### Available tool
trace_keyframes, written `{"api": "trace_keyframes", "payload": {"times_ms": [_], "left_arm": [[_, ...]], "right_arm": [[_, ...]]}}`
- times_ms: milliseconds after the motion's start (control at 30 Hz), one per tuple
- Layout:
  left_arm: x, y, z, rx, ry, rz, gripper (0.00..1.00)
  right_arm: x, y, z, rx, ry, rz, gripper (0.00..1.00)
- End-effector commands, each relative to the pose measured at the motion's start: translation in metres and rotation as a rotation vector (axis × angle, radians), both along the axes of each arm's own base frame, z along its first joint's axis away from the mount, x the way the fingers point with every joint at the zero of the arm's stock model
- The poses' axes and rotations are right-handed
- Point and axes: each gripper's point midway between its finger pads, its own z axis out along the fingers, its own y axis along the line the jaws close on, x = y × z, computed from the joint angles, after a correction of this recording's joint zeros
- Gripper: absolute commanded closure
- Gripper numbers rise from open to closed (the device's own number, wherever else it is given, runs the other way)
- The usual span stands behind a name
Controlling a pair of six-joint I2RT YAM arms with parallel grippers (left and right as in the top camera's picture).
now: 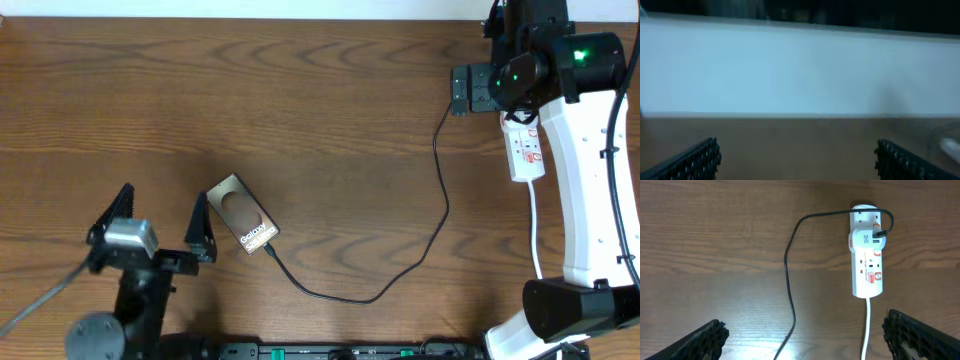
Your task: Plug charger to phone and switch on socket
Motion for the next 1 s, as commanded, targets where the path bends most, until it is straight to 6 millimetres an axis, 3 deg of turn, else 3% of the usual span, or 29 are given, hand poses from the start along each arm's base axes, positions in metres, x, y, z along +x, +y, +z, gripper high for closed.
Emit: {"api": "trace_keyframes", "payload": {"times_ms": [0,267,633,833,967], "left_arm": [[-0.001,0.001,-0.018,0.016,-0.072,0.010,0.02],[0.015,0.003,-0.053,0.026,-0.166,0.007,0.02],[0.034,0.005,-0.116,0.024,-0.075,0.012,0.02],[0.035,0.005,-0.124,0.029,-0.045,0.013,0.02],[0.036,0.005,-0.140,0.021,0.020,0.011,0.02]], "right_arm": [[-0.003,0.001,0.006,-0.007,-0.015,0.006,0.01],[-0.003,0.001,0.006,-0.007,-0.015,0.006,0.01],[-0.003,0.001,0.006,-0.007,-0.015,0.006,0.01],[-0.003,0.001,0.006,-0.007,-0.015,0.006,0.01],[-0.003,0.001,0.006,-0.007,-0.015,0.006,0.01]]}}
